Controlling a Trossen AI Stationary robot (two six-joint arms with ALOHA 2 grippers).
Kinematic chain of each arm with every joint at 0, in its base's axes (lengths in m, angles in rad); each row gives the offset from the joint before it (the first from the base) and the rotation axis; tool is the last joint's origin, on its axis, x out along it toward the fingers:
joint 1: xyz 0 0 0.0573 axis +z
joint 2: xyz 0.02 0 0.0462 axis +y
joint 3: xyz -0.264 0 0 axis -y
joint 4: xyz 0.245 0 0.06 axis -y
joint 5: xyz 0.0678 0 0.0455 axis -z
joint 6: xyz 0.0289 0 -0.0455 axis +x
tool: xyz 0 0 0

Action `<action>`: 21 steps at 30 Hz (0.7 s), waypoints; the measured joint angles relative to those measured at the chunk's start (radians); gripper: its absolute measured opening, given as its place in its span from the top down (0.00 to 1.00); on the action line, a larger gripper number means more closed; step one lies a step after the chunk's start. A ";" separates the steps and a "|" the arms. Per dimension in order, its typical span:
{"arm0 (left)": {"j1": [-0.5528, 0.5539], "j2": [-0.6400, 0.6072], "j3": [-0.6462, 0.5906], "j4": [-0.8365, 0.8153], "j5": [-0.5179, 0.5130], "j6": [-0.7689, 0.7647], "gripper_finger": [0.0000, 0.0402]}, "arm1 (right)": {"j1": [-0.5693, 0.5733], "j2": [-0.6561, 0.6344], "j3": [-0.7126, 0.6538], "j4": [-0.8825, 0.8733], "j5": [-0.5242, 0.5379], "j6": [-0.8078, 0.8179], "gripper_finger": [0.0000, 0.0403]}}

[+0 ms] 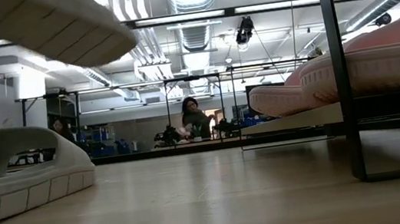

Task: Pick and place slides into the shelf
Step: Put the left gray slide on the shelf

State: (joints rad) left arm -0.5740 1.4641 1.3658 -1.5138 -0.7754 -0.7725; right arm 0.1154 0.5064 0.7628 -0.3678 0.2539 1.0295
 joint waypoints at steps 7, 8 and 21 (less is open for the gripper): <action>0.111 -0.092 0.007 0.381 -0.045 0.340 1.00 | 0.000 0.024 0.000 0.004 0.000 0.071 0.50; 0.125 -0.106 0.007 0.435 -0.043 0.396 1.00 | 0.000 0.028 0.000 0.006 0.000 0.071 0.50; 0.322 -0.062 0.010 0.839 0.087 1.031 1.00 | 0.000 0.124 0.000 0.225 -0.056 0.171 0.50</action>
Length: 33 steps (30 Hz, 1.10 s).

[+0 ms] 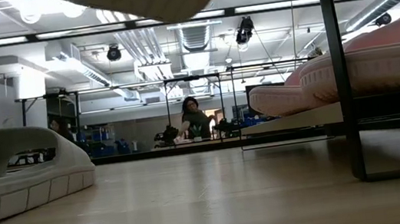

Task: Pick and place slides into the shelf
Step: Put the left gray slide on the shelf

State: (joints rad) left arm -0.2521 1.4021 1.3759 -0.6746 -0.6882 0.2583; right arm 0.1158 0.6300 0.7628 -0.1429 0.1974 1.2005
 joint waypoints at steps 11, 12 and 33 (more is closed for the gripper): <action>0.070 0.083 -0.001 0.165 0.124 0.227 1.00 | 0.000 0.182 0.000 0.057 -0.084 0.152 0.50; 0.074 0.084 -0.001 0.165 0.128 0.227 1.00 | 0.000 0.200 0.000 0.066 -0.098 0.161 0.50; 0.108 0.125 -0.009 0.223 0.130 0.281 1.00 | -0.026 0.511 0.219 -0.020 -0.119 0.075 0.50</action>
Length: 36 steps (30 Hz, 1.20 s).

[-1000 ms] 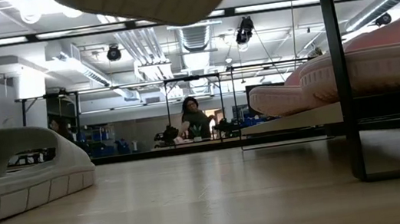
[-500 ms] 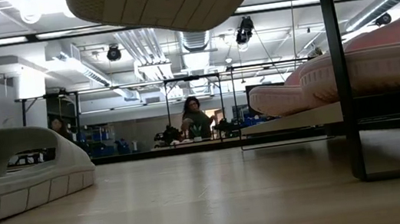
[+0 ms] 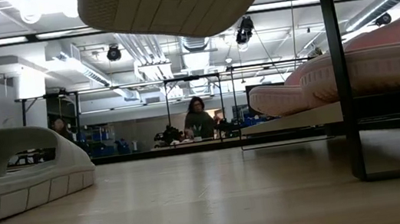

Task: Pick and place slides into the shelf
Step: Put the left gray slide on the shelf

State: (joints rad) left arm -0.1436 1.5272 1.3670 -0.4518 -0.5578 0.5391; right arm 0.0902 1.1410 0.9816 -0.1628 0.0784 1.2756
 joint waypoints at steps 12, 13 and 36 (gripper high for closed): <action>0.000 -0.003 -0.001 0.009 -0.027 0.002 1.00 | 0.001 0.136 0.176 -0.208 0.000 -0.081 0.50; 0.000 -0.003 -0.001 0.008 -0.027 0.002 1.00 | 0.001 0.144 0.176 -0.208 -0.002 -0.080 0.50; 0.000 -0.005 -0.002 0.086 -0.022 0.047 1.00 | -0.001 0.198 0.171 -0.143 -0.066 -0.139 0.70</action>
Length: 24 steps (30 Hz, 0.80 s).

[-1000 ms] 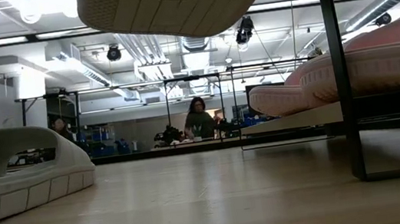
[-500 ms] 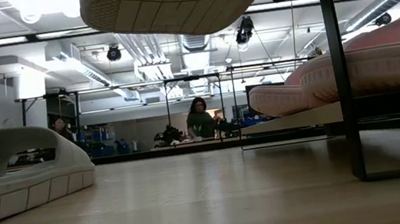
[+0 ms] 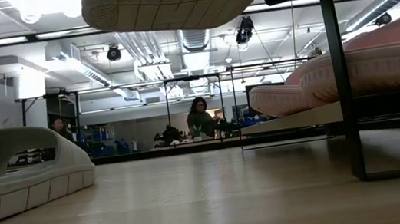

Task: Pick and place slides into the shelf
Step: Put the left gray slide on the shelf

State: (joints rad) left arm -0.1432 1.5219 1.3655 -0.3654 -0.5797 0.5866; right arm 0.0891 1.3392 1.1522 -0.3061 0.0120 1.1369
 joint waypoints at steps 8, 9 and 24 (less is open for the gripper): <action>0.000 0.000 0.000 0.018 -0.002 -0.003 1.00 | -0.004 -0.003 0.000 -0.003 0.001 -0.046 0.96; 0.000 0.000 0.000 0.018 -0.002 -0.003 1.00 | -0.005 -0.003 0.000 -0.003 0.001 -0.046 0.97; 0.015 0.000 0.000 -0.012 -0.001 -0.009 0.78 | -0.025 -0.018 -0.001 -0.056 0.032 -0.039 0.98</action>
State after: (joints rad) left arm -0.1285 1.5215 1.3655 -0.3771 -0.5802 0.5775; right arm 0.0639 1.3212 1.1515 -0.3625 0.0439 1.0984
